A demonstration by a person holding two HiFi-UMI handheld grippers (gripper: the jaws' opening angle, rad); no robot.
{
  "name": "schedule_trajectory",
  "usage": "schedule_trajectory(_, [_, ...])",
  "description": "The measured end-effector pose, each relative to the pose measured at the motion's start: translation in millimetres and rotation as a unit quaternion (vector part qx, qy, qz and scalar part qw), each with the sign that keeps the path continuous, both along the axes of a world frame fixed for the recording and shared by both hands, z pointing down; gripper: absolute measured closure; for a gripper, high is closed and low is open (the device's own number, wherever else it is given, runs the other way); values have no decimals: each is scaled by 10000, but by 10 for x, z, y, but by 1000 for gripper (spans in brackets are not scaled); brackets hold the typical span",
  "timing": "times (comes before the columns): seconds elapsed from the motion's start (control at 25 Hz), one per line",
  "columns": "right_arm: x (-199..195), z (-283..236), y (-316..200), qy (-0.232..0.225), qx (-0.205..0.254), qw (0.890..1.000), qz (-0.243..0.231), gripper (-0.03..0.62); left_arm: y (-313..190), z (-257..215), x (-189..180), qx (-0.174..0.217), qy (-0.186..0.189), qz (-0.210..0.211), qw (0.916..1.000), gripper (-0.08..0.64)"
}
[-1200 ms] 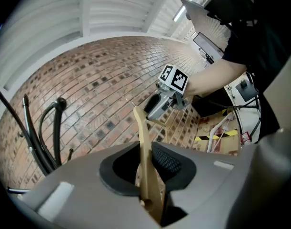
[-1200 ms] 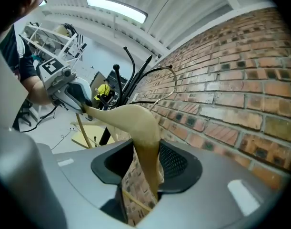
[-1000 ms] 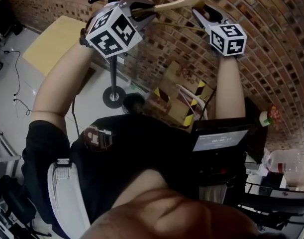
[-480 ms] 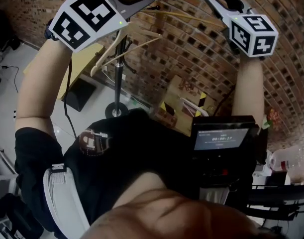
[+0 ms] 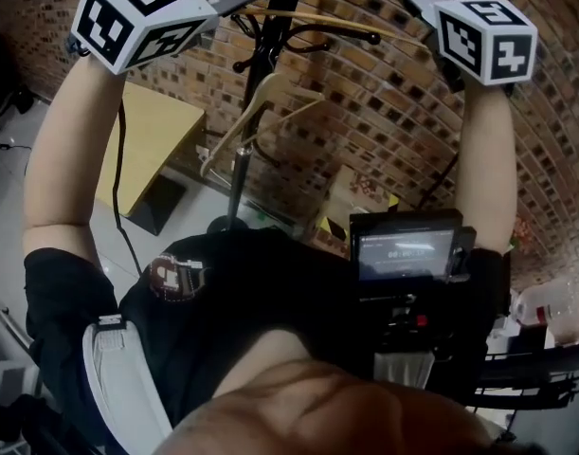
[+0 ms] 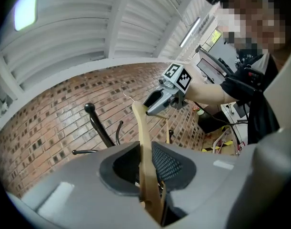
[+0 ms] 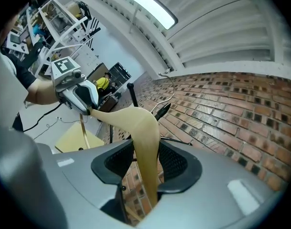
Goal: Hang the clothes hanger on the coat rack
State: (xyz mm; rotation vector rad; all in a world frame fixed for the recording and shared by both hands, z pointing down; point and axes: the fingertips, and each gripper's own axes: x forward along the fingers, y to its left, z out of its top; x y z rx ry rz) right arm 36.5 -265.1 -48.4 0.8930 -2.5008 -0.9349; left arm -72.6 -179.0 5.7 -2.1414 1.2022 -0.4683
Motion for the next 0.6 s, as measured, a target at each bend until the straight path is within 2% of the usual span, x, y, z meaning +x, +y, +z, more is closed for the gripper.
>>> schedule_trajectory(0.24, [-458,-27,-84,167,-81,9998,104,410,-63,-54,-454,-57,48,103,9999,485])
schedule_trajectory(0.6, [-992,343,-354,446,-244,9981,347,411,-371,321,-1028,-314,164,200,9992,485])
